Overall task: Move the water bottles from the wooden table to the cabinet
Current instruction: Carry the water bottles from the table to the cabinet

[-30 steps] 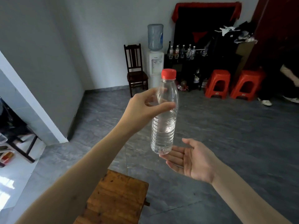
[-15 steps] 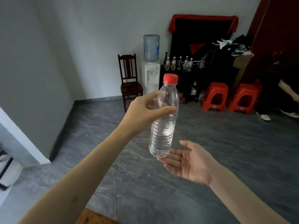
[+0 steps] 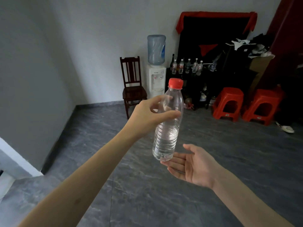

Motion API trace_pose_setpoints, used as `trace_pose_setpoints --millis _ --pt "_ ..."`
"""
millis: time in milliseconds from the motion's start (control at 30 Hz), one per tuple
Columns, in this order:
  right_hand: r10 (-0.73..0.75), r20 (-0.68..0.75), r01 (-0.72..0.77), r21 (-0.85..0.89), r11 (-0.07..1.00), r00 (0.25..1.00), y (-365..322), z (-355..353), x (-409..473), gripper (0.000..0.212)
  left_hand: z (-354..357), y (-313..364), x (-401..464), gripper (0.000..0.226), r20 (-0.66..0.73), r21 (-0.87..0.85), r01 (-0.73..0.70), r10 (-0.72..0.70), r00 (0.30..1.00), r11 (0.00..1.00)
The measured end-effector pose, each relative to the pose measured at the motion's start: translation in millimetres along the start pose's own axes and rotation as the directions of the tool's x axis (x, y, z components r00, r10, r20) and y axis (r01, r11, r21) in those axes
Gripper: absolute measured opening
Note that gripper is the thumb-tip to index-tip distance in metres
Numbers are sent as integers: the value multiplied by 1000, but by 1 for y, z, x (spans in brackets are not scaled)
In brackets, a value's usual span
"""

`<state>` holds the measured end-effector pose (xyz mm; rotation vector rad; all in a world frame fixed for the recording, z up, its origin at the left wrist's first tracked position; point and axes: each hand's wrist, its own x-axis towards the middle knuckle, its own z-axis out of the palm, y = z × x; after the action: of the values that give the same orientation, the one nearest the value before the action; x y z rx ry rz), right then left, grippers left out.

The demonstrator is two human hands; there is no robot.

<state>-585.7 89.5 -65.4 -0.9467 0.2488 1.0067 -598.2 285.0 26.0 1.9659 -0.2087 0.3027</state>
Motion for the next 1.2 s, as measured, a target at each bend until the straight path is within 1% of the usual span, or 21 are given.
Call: trace_pose_setpoints --millis 233,300,467,500,600,733,900,1033,1100,1200 --pt "6 10 -6 -24 1000 1000 -124 -48 57 58 36 -24 131 42 -15 38 8 -7 1000 999" --pt "11 14 -10 -28 1000 1000 -154 -57 73 57 44 -32 160 44 -40 40 5 -3 999 999" --pt "44 22 -43 -15 999 999 -211 -70 114 59 51 -55 225 61 -81 59 2 3 997 998" --pt "54 29 -53 -16 998 998 -220 -72 123 59 50 -60 238 62 -85 59 9 -4 996 998" --pt "68 34 -68 -9 998 997 -248 -75 153 59 46 -80 275 55 -72 61 27 -22 997 998" --pt "56 12 -56 -3 998 998 -286 -71 203 57 34 -109 327 67 -65 78 41 -36 997 996" --pt "49 19 -48 -26 999 999 -343 -50 283 57 -4 -151 403 69 -87 76 39 -33 996 996" --pt "42 6 -42 -23 999 999 -394 -33 344 56 -38 -185 472 74 -67 75 66 -61 996 995" --pt "29 -2 -29 -11 1000 1000 -417 -27 369 56 -50 -197 503 74 -51 84 64 -60 997 994" --pt "6 -21 -5 36 999 1000 -448 -22 400 55 -62 -213 547 68 -17 76 58 -57 998 995"
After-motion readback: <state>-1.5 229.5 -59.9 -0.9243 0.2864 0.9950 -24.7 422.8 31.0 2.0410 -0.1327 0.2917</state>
